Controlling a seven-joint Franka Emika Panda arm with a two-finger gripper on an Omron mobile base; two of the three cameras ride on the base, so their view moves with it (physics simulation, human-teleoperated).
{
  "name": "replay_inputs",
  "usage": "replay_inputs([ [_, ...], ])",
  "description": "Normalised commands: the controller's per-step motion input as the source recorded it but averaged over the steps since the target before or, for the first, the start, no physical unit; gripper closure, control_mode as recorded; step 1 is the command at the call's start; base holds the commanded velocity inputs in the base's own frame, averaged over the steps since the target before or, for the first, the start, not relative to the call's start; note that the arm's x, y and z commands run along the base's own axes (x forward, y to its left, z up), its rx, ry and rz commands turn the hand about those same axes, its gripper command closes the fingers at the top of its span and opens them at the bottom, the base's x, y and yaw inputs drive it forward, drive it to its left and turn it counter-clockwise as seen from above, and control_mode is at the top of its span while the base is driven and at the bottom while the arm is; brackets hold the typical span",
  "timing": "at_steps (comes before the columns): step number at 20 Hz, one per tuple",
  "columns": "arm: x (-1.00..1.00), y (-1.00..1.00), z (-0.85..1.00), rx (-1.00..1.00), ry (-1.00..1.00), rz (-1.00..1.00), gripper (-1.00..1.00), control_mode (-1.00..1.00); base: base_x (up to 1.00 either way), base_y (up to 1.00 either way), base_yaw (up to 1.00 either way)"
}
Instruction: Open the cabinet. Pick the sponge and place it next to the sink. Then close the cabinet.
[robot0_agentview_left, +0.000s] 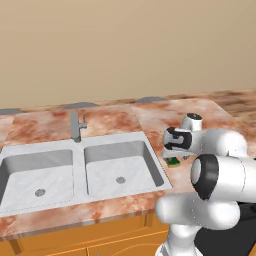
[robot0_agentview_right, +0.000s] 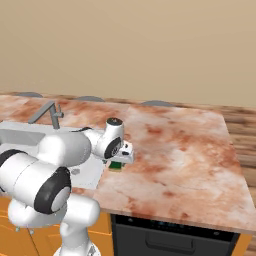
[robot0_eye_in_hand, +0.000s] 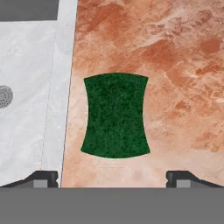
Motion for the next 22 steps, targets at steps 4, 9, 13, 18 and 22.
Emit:
replay_inputs([
  [4, -0.63, 0.0, 1.0, 0.0, -0.11, 0.0, -1.0, -1.0, 0.0, 0.0, 0.0],
  [9, -0.22, 0.0, 1.0, 0.0, -0.01, 0.0, -1.0, -1.0, 0.0, 0.0, 0.0],
  [13, -0.29, 0.0, 1.0, 0.0, -0.03, 0.0, -1.0, -1.0, 0.0, 0.0, 0.0],
  [18, -0.52, 0.0, 1.0, 0.0, -0.05, 0.0, -1.0, -1.0, 0.0, 0.0, 0.0],
  [22, -0.55, 0.0, 1.0, 0.0, 0.0, 0.0, -1.0, -1.0, 0.0, 0.0, 0.0],
])
